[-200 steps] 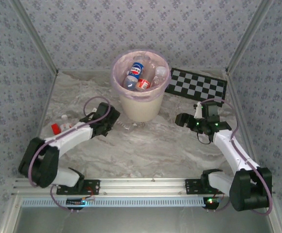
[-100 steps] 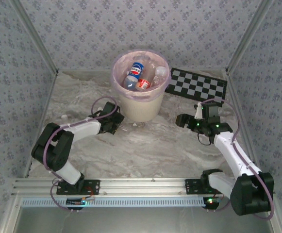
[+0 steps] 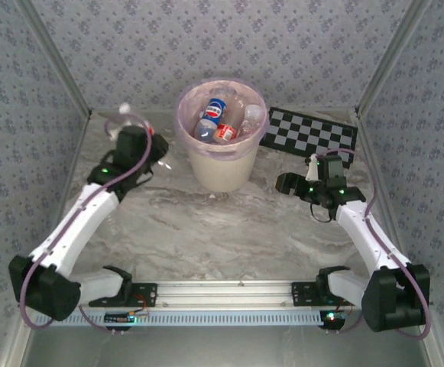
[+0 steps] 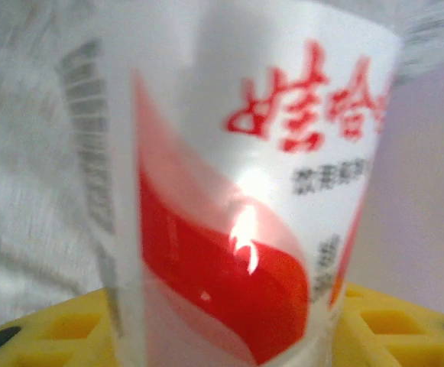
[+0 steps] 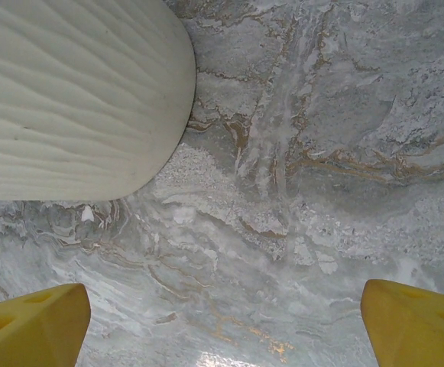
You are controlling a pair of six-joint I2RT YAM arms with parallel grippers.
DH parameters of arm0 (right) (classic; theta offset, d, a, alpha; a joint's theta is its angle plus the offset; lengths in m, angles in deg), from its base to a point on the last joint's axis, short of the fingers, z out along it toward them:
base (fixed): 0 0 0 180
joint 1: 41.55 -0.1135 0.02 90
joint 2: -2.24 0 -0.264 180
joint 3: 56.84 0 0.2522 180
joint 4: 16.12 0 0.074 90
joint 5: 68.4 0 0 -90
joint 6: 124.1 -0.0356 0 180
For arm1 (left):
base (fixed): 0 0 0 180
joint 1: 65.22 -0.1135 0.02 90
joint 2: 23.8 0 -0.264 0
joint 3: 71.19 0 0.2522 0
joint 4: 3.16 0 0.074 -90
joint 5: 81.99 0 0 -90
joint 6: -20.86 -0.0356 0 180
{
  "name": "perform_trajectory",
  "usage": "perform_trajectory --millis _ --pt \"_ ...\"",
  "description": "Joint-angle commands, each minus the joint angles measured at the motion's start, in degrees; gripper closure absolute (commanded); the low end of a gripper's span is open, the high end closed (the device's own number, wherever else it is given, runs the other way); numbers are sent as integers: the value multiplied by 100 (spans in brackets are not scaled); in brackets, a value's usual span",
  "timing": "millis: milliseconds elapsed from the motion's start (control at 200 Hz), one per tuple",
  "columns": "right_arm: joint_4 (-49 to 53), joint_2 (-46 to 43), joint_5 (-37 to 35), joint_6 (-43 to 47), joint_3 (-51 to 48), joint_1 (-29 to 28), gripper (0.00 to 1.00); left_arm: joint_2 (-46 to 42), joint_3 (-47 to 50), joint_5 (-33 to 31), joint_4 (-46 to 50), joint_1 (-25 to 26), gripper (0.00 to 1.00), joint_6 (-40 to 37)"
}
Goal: Put the plastic bottles in the bin
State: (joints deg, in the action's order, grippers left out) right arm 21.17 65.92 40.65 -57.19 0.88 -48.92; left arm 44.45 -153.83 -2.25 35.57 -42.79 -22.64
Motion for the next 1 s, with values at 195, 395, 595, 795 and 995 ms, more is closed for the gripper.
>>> perform_trajectory --millis 195,395,595,795,995 --pt "-64 -212 149 -102 -126 9 6 1248 -3143 2296 1538 -89 59 -3665" --pt "155 -503 109 -119 -185 7 6 2220 -4175 2790 1771 -90 61 -4305" --pt "286 -680 95 -112 -137 8 6 3368 -5559 3021 2402 -90 61 -4592" --pt "310 -708 96 -134 -125 -1 6 4284 -6594 2987 2779 -73 60 -4494" --pt "310 -716 90 -138 -107 -9 6 4806 -6951 2316 3243 142 51 -4670"
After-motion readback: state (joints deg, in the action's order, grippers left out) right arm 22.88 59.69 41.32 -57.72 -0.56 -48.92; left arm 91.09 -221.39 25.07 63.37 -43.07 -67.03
